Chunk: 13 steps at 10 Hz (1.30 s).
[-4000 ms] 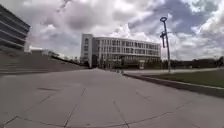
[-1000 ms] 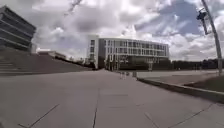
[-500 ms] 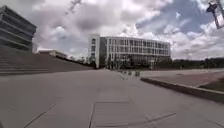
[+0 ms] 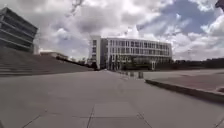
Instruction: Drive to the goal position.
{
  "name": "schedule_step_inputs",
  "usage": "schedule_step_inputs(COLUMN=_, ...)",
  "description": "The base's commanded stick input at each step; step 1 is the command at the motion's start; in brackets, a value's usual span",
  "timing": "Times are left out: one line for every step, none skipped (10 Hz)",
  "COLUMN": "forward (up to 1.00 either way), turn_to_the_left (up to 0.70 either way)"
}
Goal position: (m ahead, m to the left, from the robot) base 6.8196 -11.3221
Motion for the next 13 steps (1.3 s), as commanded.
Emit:
schedule_step_inputs(forward=1.00, turn_to_the_left=0.01)
schedule_step_inputs(forward=1.00, turn_to_the_left=0.00)
schedule_step_inputs(forward=1.00, turn_to_the_left=0.00)
schedule_step_inputs(forward=1.00, turn_to_the_left=0.00)
schedule_step_inputs(forward=1.00, turn_to_the_left=0.00)
schedule_step_inputs(forward=1.00, turn_to_the_left=0.00)
schedule_step_inputs(forward=1.00, turn_to_the_left=0.00)
schedule_step_inputs(forward=1.00, turn_to_the_left=0.00)
schedule_step_inputs(forward=1.00, turn_to_the_left=0.00)
schedule_step_inputs(forward=1.00, turn_to_the_left=0.00)
schedule_step_inputs(forward=1.00, turn_to_the_left=0.00)
schedule_step_inputs(forward=1.00, turn_to_the_left=0.00)
schedule_step_inputs(forward=1.00, turn_to_the_left=-0.02)
